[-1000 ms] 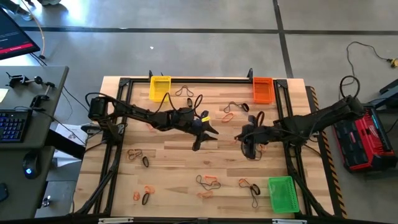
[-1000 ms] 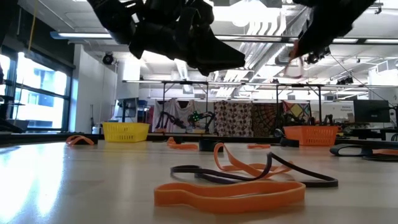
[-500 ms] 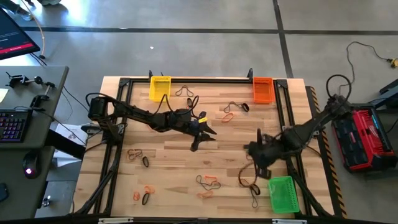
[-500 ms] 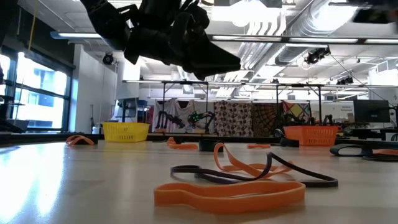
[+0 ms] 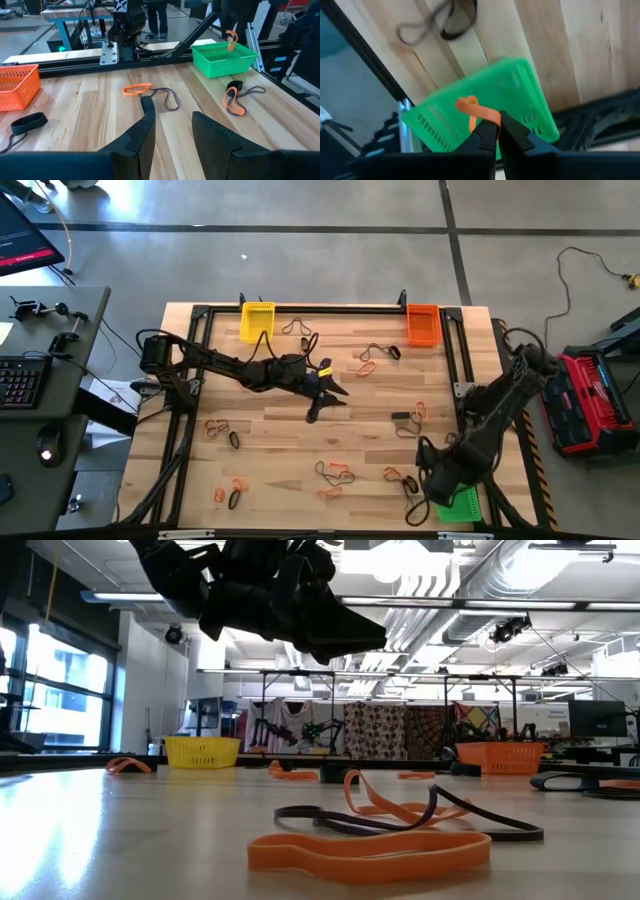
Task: Sort rubber bands into baskets
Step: Put the orange rubber band into the green bin
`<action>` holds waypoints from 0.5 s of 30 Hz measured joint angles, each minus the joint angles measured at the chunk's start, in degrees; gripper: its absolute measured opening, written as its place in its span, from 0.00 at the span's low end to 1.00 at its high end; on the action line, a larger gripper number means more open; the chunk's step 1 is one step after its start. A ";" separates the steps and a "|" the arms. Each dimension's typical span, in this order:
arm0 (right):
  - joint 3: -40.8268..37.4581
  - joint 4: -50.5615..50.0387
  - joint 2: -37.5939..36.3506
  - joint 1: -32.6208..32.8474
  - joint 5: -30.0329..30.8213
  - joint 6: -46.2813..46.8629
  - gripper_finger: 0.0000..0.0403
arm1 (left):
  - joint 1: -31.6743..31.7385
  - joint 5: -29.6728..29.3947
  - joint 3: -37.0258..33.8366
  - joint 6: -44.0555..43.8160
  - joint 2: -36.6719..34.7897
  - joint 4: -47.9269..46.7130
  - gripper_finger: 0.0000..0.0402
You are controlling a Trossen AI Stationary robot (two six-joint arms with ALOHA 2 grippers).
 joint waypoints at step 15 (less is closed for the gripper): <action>-1.21 -0.52 8.77 2.17 -6.94 -3.53 0.00 | -0.20 -0.04 0.00 -0.87 -0.02 -0.43 0.30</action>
